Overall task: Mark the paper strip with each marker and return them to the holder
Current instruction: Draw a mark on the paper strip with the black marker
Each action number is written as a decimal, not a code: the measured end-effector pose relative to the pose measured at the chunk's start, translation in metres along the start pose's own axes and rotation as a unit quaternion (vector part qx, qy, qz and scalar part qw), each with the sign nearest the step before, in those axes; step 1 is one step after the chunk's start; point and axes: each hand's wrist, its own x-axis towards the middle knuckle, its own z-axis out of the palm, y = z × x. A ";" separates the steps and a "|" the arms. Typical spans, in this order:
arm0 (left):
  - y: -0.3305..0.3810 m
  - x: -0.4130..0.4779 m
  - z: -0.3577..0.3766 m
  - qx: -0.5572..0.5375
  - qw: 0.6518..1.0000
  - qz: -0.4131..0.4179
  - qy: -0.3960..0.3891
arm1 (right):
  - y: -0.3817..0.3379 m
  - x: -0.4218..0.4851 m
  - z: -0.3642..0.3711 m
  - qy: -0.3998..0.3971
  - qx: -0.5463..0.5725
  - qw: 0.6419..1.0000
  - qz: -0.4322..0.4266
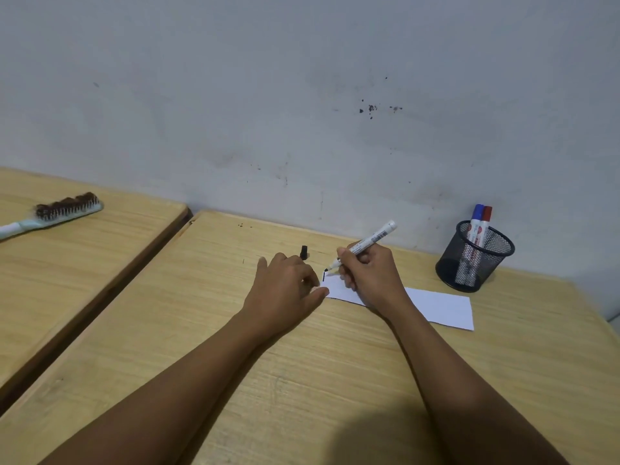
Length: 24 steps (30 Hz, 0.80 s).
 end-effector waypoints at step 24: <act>0.099 0.034 -0.092 -0.427 0.902 -0.053 -0.022 | -0.085 -0.047 -0.077 0.124 0.143 0.981 -0.053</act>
